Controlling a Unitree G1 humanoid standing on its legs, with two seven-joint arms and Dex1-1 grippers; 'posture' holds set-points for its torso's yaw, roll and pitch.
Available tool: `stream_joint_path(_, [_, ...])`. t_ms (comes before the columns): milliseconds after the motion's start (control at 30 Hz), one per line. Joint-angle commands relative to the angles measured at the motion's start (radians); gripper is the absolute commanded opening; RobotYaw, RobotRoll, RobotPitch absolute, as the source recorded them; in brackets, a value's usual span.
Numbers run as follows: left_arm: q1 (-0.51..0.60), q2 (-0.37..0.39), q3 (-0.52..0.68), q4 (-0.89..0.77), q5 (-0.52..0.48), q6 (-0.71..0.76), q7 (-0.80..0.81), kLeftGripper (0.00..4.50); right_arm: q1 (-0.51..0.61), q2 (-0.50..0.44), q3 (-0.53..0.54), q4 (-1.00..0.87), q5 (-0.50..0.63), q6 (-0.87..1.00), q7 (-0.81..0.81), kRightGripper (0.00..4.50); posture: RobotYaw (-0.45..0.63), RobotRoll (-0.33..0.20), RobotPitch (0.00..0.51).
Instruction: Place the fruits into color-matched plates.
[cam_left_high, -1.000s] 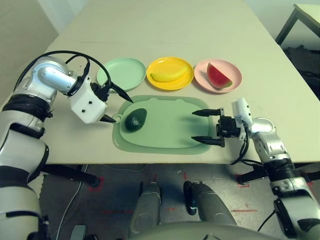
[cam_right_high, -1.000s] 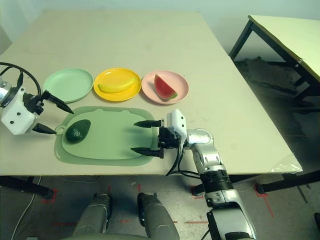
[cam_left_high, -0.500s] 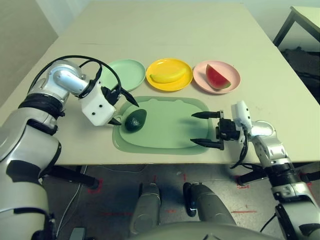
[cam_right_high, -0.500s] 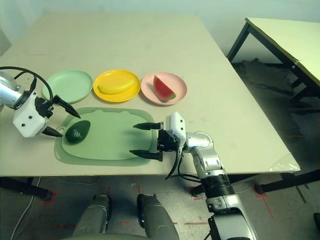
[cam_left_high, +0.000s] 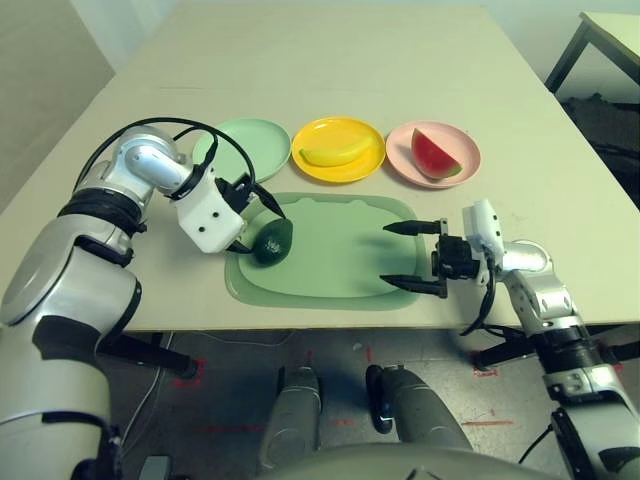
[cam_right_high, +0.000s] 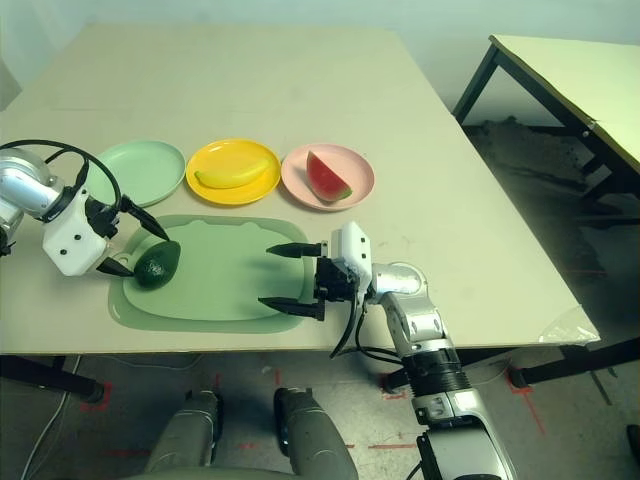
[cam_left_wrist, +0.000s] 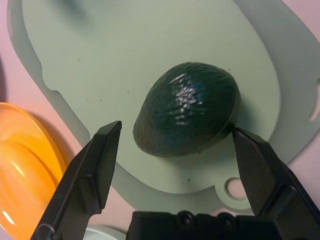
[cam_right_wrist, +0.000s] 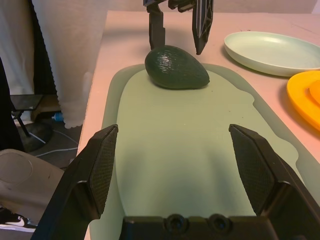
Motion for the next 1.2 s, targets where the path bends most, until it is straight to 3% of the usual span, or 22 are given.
stream_joint_path(33, [0.019, -0.003, 0.008, -0.002, 0.002, 0.000, -0.011, 4.50, 0.016, -0.006, 0.014, -0.019, 0.004, 0.005, -0.002, 4.47, -0.08, 0.000, 0.138])
stream_joint_path(700, [0.050, 0.011, -0.042, -0.121, -0.124, 0.085, -0.011, 4.50, 0.032, -0.032, 0.049, -0.013, -0.011, -0.018, 0.015, 4.47, -0.08, 0.000, 0.135])
stream_joint_path(1200, [0.068, -0.005, -0.066, -0.124, -0.104, 0.071, -0.011, 4.50, 0.000, -0.035, 0.030, 0.017, -0.008, -0.023, -0.011, 4.47, -0.08, 0.000, 0.134])
